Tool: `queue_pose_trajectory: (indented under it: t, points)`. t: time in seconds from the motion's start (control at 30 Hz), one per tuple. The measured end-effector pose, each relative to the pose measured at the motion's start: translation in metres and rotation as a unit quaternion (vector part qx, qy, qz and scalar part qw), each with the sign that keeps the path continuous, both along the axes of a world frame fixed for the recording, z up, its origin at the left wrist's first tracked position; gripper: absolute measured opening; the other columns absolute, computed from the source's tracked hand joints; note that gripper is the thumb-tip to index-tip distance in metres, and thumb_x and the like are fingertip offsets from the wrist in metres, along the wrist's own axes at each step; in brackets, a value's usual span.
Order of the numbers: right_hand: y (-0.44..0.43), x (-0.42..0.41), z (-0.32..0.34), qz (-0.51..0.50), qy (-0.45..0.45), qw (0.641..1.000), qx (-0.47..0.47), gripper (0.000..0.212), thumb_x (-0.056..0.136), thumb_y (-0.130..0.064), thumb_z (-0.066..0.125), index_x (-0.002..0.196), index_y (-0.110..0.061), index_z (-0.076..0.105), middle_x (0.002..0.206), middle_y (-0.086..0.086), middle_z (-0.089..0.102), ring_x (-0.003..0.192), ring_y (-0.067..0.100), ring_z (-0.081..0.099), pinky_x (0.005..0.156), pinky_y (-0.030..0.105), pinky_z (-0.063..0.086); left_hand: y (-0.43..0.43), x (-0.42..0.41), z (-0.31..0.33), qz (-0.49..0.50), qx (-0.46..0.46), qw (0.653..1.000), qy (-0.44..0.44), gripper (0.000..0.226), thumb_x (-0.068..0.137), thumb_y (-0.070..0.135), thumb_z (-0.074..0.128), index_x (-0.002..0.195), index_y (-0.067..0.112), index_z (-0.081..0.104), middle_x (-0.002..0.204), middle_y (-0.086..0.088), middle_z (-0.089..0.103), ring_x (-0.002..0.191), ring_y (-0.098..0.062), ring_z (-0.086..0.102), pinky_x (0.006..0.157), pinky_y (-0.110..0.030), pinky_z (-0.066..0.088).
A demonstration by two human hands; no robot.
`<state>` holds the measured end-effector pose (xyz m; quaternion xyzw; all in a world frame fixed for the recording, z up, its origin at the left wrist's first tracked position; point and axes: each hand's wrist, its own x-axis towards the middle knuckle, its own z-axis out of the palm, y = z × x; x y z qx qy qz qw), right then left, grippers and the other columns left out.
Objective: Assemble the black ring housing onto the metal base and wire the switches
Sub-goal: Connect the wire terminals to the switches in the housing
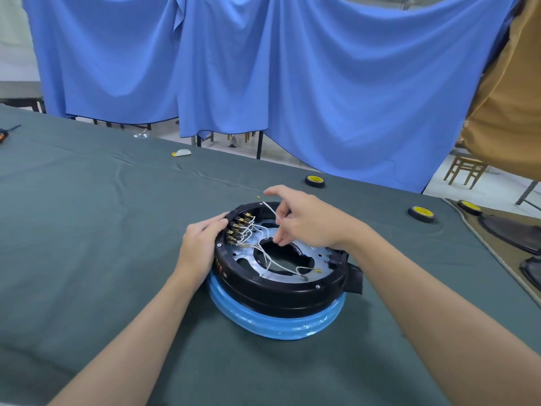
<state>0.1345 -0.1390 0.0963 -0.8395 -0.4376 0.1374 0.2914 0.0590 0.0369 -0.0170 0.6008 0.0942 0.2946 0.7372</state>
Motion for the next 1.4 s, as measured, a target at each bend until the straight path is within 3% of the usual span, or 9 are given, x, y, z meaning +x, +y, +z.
queue_pose_trajectory:
  t: [0.1,0.17,0.3,0.47,0.67,0.8,1.03,1.17,1.4]
  points:
    - [0.017,-0.007,-0.005,0.006,-0.077,0.996,-0.04,0.044,0.093,-0.004,0.035,0.132,-0.021,0.048,0.083,-0.005,0.062,0.073,0.003,0.058,0.065,0.017,0.045,0.001,0.0,-0.001,0.0,0.012,1.0,0.004,0.029,0.084,0.021,0.054,0.094,0.026,0.081,0.1,-0.006,0.077,0.098,-0.021,0.071,0.098,-0.044,0.051]
    - [0.024,-0.012,-0.012,0.016,-0.1,0.994,-0.041,0.034,0.096,-0.012,0.044,0.127,-0.022,0.055,0.09,-0.003,0.065,0.08,0.007,0.054,0.067,0.014,0.039,0.002,-0.001,0.0,0.003,0.024,1.0,0.006,0.028,0.083,0.022,0.054,0.092,0.027,0.081,0.098,-0.004,0.077,0.095,-0.019,0.071,0.099,-0.046,0.05]
    - [0.033,-0.018,-0.022,0.016,-0.139,0.99,0.004,0.014,0.094,-0.025,0.059,0.1,-0.023,0.072,0.077,-0.008,0.064,0.063,-0.003,0.049,0.062,0.002,0.035,0.001,-0.002,0.001,0.014,0.051,0.999,0.014,0.029,0.082,0.025,0.053,0.09,0.03,0.08,0.095,-0.001,0.077,0.094,-0.02,0.07,0.101,-0.05,0.049]
    - [0.035,-0.022,-0.028,-0.004,-0.149,0.989,-0.002,0.018,0.091,-0.014,0.057,0.088,-0.015,0.074,0.082,-0.004,0.071,0.065,0.002,0.056,0.071,0.015,0.033,-0.001,-0.003,0.003,0.015,0.048,0.999,0.018,0.03,0.082,0.026,0.052,0.091,0.032,0.08,0.096,-0.002,0.077,0.103,-0.028,0.069,0.101,-0.052,0.049]
    - [0.035,-0.018,-0.028,-0.035,-0.109,0.993,0.011,0.014,0.09,-0.019,0.06,0.082,-0.022,0.072,0.068,-0.015,0.064,0.068,-0.003,0.055,0.058,0.003,0.035,-0.002,-0.003,0.005,0.02,0.037,0.999,0.026,0.03,0.081,0.025,0.053,0.093,0.025,0.08,0.097,-0.007,0.077,0.106,-0.033,0.067,0.101,-0.055,0.047]
    - [0.039,-0.017,-0.031,-0.048,-0.097,0.994,0.033,0.013,0.09,-0.027,0.065,0.081,-0.023,0.074,0.06,-0.015,0.062,0.056,-0.008,0.052,0.056,0.0,0.033,-0.002,-0.004,0.006,0.02,0.043,0.998,0.03,0.03,0.081,0.026,0.052,0.093,0.027,0.08,0.096,-0.006,0.077,0.105,-0.032,0.068,0.1,-0.054,0.048]
    - [0.04,-0.018,-0.032,-0.055,-0.073,0.994,0.055,0.015,0.09,-0.027,0.063,0.082,-0.024,0.076,0.068,-0.012,0.068,0.063,-0.009,0.056,0.059,-0.001,0.035,-0.002,-0.003,0.005,0.024,0.043,0.998,0.032,0.029,0.08,0.027,0.053,0.09,0.033,0.08,0.097,-0.002,0.077,0.104,-0.027,0.069,0.101,-0.052,0.048]
    - [0.039,-0.02,-0.034,-0.026,-0.171,0.985,0.026,0.019,0.095,-0.019,0.057,0.094,-0.016,0.076,0.077,-0.001,0.071,0.073,0.016,0.056,0.073,0.02,0.037,-0.001,-0.002,0.004,0.026,0.042,0.998,0.031,0.03,0.08,0.026,0.053,0.092,0.032,0.08,0.098,-0.003,0.077,0.105,-0.027,0.069,0.102,-0.053,0.047]
    - [0.041,-0.025,-0.034,-0.04,-0.233,0.971,0.037,0.023,0.095,-0.026,0.056,0.089,-0.014,0.074,0.079,0.0,0.07,0.08,0.022,0.059,0.08,0.033,0.045,-0.001,-0.003,0.003,0.023,0.052,0.998,0.034,0.03,0.081,0.029,0.053,0.095,0.03,0.08,0.098,-0.004,0.077,0.107,-0.03,0.067,0.102,-0.056,0.046]
